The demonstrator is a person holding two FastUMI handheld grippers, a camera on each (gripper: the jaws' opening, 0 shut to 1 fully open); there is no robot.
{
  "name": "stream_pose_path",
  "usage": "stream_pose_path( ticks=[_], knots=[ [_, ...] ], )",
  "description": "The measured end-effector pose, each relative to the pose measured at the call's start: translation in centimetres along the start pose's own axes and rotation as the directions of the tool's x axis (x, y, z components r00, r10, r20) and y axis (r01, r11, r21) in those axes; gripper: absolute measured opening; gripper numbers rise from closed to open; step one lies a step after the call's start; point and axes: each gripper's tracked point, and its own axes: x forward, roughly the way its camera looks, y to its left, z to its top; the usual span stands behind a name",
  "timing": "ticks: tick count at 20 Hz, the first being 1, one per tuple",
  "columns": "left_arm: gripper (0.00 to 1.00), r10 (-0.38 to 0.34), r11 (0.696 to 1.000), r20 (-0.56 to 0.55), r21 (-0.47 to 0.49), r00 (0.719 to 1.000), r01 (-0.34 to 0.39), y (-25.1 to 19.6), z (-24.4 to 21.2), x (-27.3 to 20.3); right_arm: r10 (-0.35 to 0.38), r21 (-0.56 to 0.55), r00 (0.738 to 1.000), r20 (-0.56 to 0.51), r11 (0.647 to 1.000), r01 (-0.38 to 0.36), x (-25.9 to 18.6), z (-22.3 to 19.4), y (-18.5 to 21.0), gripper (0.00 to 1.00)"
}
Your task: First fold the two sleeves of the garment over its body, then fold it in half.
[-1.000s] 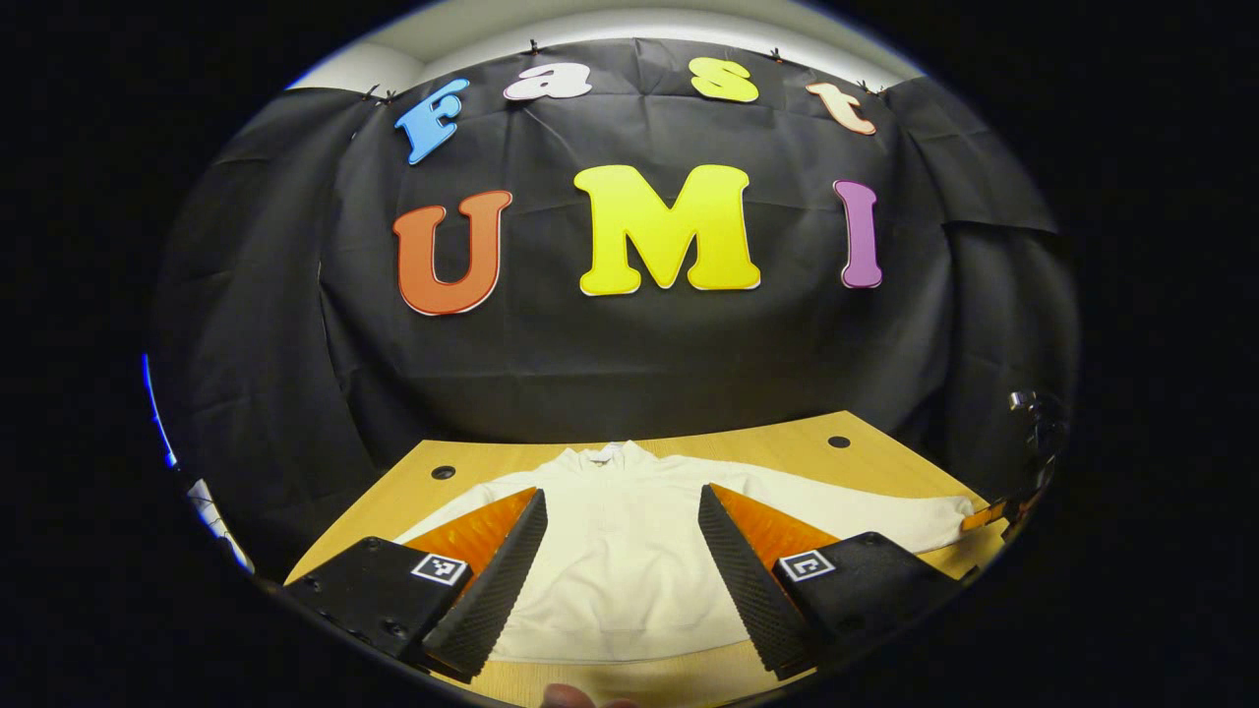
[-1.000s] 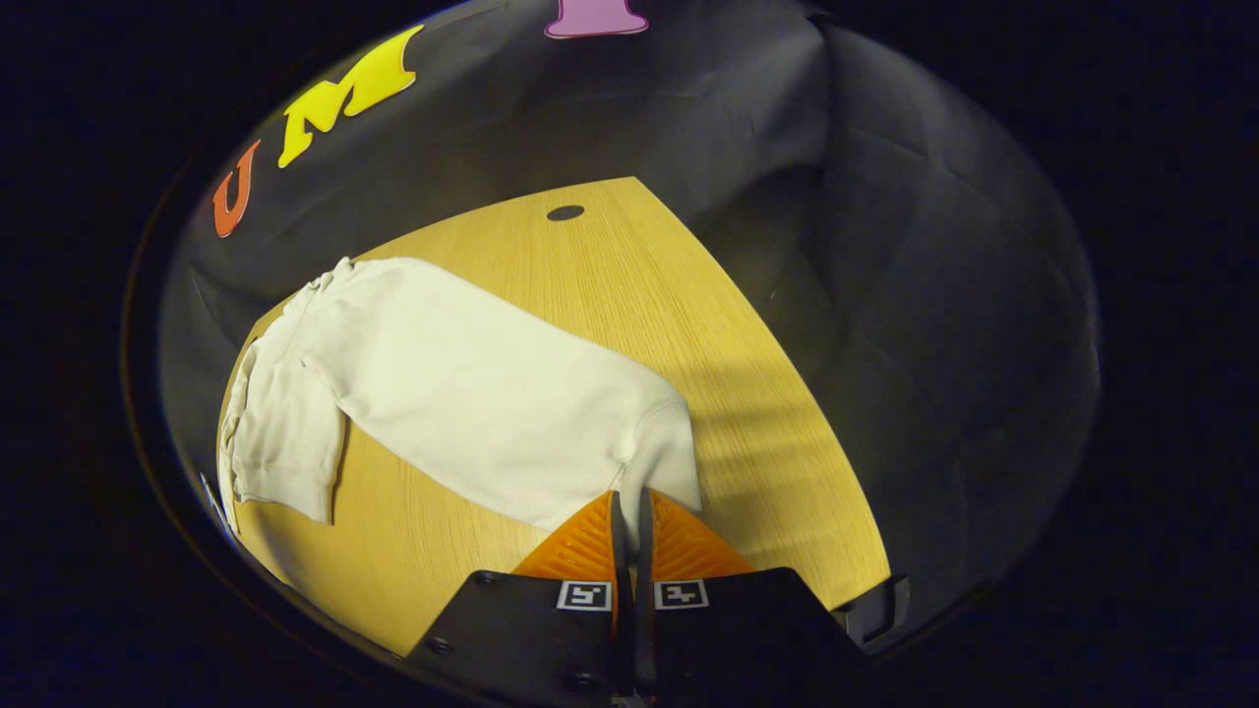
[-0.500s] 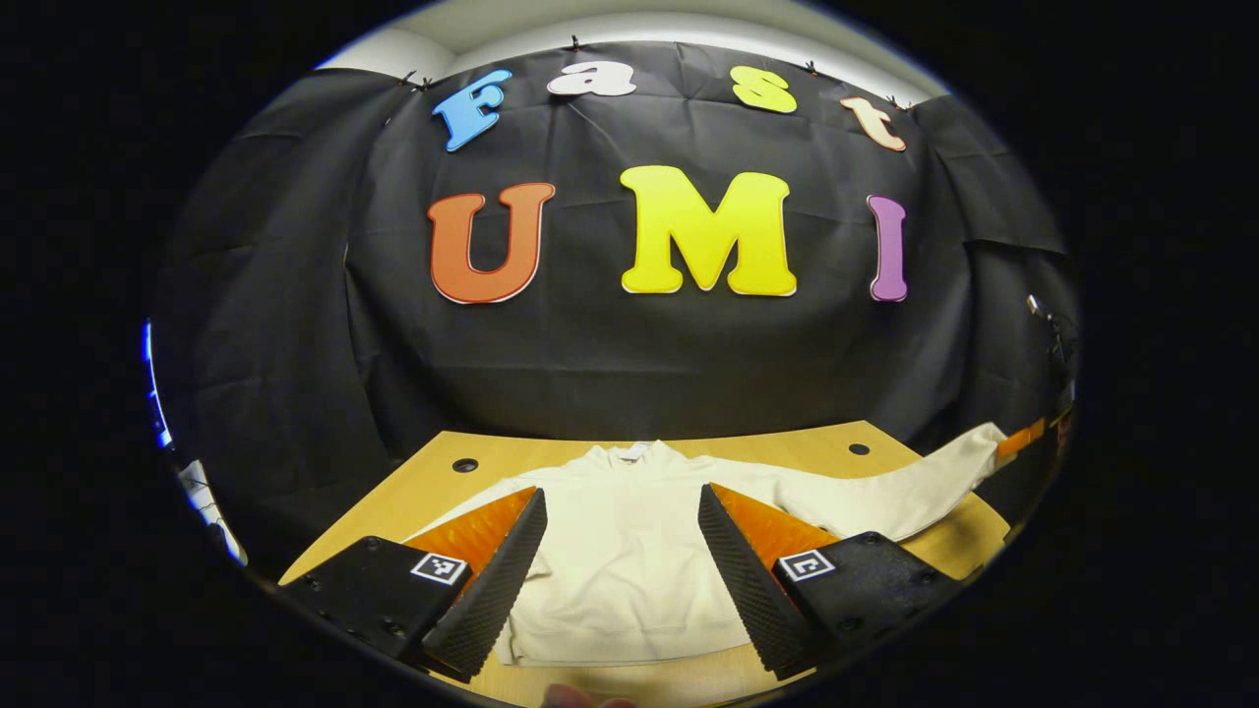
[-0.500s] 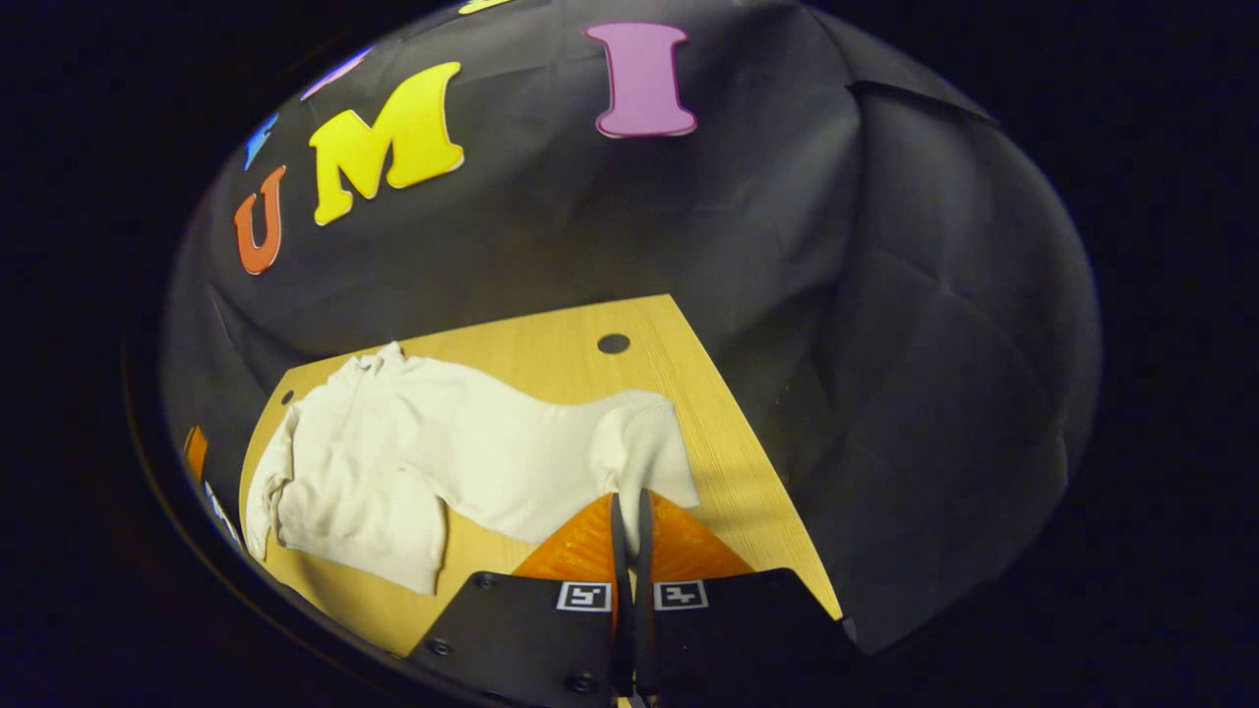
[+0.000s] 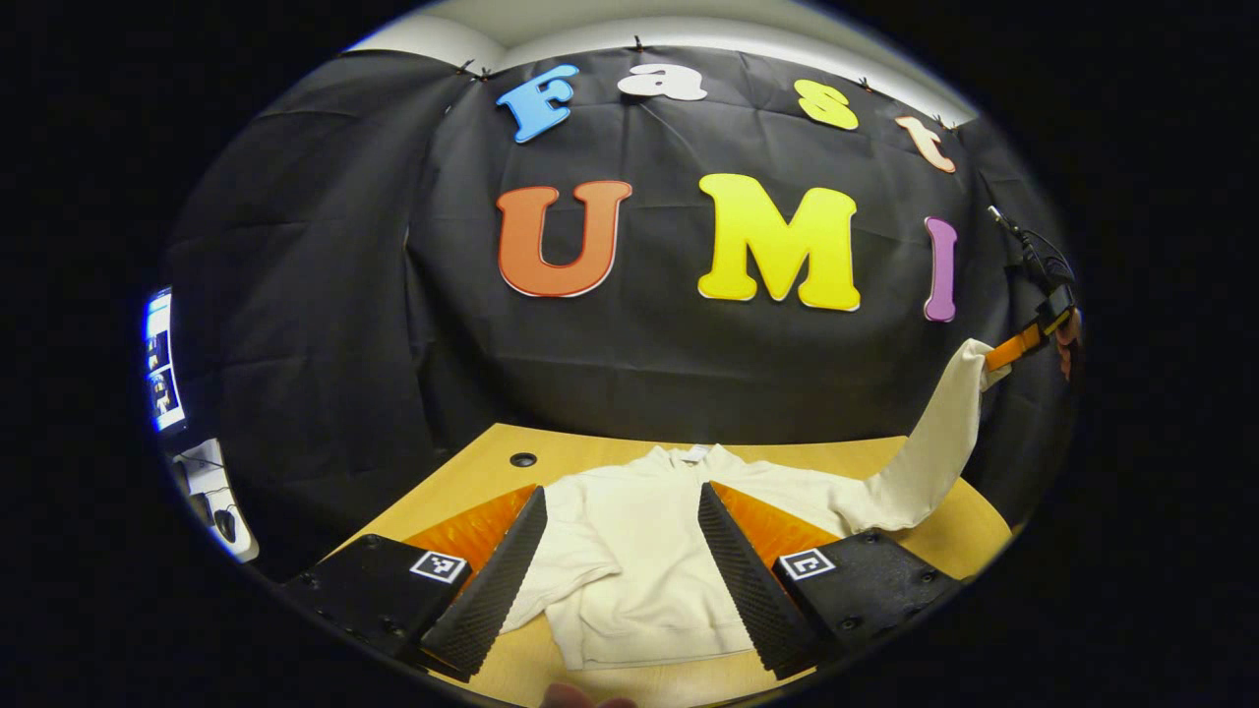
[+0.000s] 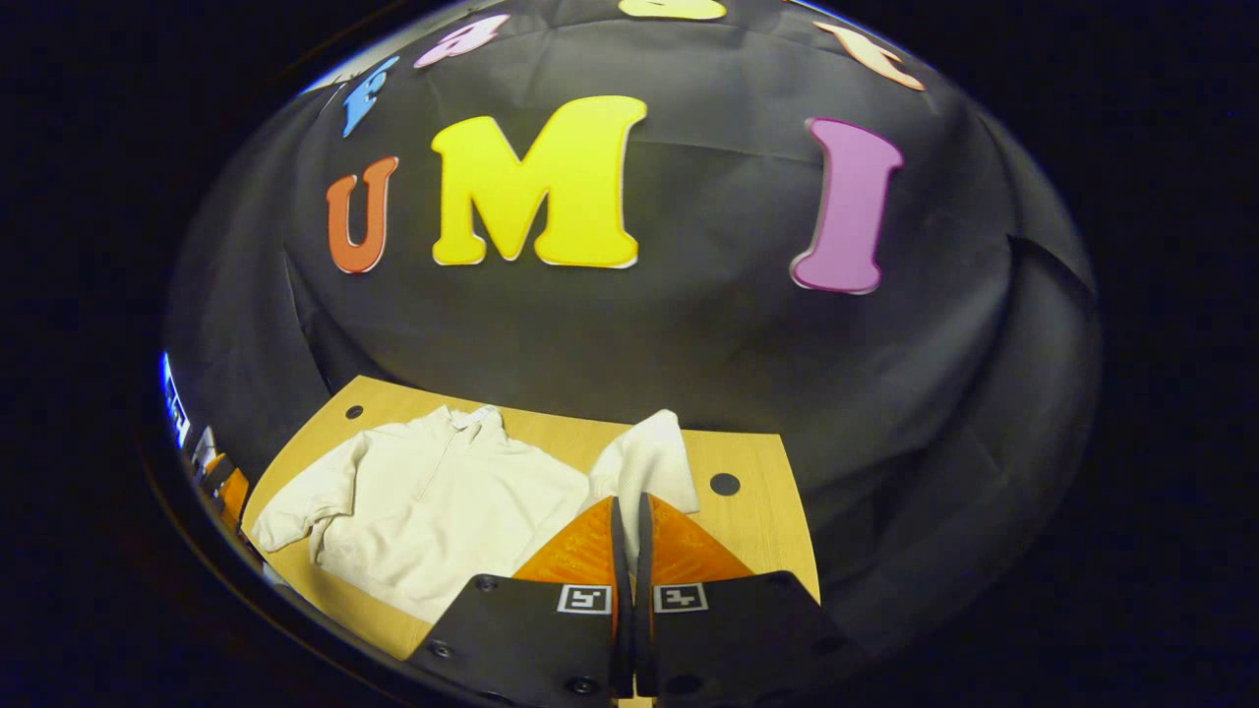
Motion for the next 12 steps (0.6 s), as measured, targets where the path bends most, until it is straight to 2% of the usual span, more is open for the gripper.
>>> stream_pose_path(
  ticks=[6, 12],
  knots=[
    [0.99, 0.111, 0.994, 0.014, 0.014, 0.994, -0.111, 6.3, 0.7, -1.9, 0.144, -0.07, 0.988, -0.047, 0.987, -0.147, 7.0, 1.4, 13.1, 0.01],
    [0.99, 0.209, 0.976, -0.02, -0.058, 0.978, -0.21, 10.9, -0.5, -4.1, 0.247, -0.192, 0.964, -0.103, 0.946, -0.263, 15.1, -1.6, 27.2, 0.01]
  ],
)
